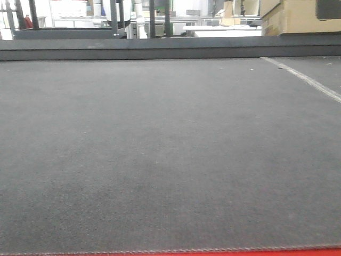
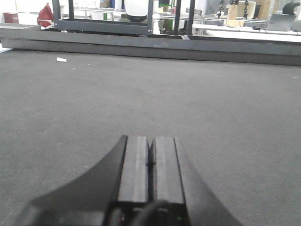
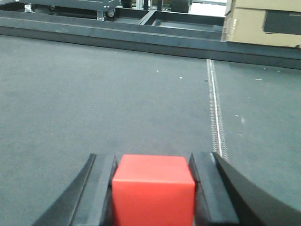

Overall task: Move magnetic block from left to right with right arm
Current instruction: 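Drive the base away from the platform holding the cube in the right gripper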

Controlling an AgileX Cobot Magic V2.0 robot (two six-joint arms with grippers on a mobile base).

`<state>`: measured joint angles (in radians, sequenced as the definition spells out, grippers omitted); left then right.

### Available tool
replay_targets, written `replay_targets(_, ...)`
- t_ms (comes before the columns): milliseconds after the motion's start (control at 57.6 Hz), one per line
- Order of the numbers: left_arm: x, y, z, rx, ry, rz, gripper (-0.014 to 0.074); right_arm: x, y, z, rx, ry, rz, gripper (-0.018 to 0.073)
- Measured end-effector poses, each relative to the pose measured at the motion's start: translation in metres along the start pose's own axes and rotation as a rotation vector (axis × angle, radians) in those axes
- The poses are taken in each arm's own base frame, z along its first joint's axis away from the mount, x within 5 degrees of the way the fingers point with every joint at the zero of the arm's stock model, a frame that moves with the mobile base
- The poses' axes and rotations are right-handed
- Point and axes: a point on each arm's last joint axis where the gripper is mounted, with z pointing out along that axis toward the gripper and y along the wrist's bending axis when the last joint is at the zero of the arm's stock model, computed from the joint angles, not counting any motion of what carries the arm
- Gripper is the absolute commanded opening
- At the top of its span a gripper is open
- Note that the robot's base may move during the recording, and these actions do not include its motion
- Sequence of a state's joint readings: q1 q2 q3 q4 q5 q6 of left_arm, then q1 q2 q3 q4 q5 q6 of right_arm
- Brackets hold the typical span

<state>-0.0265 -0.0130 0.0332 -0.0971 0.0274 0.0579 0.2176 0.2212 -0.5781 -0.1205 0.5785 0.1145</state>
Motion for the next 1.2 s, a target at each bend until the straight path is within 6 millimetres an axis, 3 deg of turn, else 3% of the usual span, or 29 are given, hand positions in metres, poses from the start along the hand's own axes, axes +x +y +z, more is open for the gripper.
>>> replay_targets(1197, 0.0000, 0.0000, 0.0000, 0.000, 0.000, 0.000, -0.0126, -0.0001, 0.0000, 0.0000, 0.000, -0.002, 0.000, 0.0216)
